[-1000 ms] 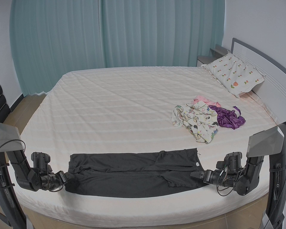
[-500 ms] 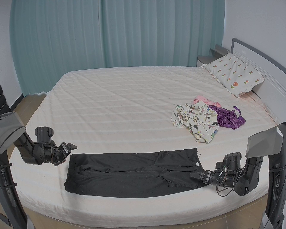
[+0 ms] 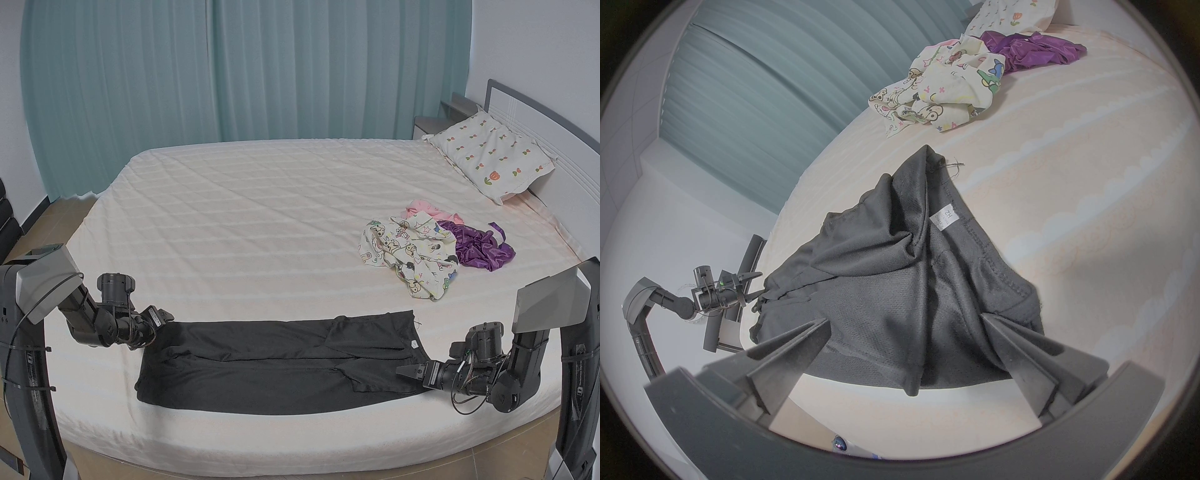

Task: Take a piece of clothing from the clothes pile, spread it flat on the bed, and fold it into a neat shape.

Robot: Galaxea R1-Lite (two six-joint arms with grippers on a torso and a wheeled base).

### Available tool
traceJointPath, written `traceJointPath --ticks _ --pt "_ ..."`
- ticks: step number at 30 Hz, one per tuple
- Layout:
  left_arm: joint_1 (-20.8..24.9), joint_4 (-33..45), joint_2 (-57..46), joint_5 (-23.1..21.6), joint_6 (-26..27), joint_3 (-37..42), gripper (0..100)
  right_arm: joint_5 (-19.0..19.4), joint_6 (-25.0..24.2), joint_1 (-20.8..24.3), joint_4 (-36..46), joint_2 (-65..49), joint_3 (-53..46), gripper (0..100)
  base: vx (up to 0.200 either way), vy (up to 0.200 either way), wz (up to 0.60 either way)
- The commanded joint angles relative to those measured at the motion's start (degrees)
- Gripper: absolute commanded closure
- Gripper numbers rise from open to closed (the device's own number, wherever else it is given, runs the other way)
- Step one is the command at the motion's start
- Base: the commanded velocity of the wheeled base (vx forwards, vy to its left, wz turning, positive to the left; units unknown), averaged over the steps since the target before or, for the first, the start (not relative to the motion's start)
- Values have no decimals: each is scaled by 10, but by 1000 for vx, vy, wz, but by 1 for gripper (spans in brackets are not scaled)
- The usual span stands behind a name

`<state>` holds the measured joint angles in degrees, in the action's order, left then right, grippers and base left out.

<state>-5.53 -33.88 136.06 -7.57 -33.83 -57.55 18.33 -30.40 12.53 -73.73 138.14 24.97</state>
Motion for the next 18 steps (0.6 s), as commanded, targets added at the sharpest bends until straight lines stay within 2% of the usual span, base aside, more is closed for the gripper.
traceJointPath --ticks 1,10,13,18 --pt "-2 0 13 21 2 -6 100 0 1 1 0 1 0 0 0 0 0" --pt "-8 -1 12 34 -33 -14 100 0 1 2 0 2 0 0 0 0 0" --pt "-12 -25 14 35 -52 -18 100 -1 1 3 0 4 0 0 0 0 0" --pt "-21 -69 24 34 -55 -16 100 -1 1 3 0 4 0 0 0 0 0"
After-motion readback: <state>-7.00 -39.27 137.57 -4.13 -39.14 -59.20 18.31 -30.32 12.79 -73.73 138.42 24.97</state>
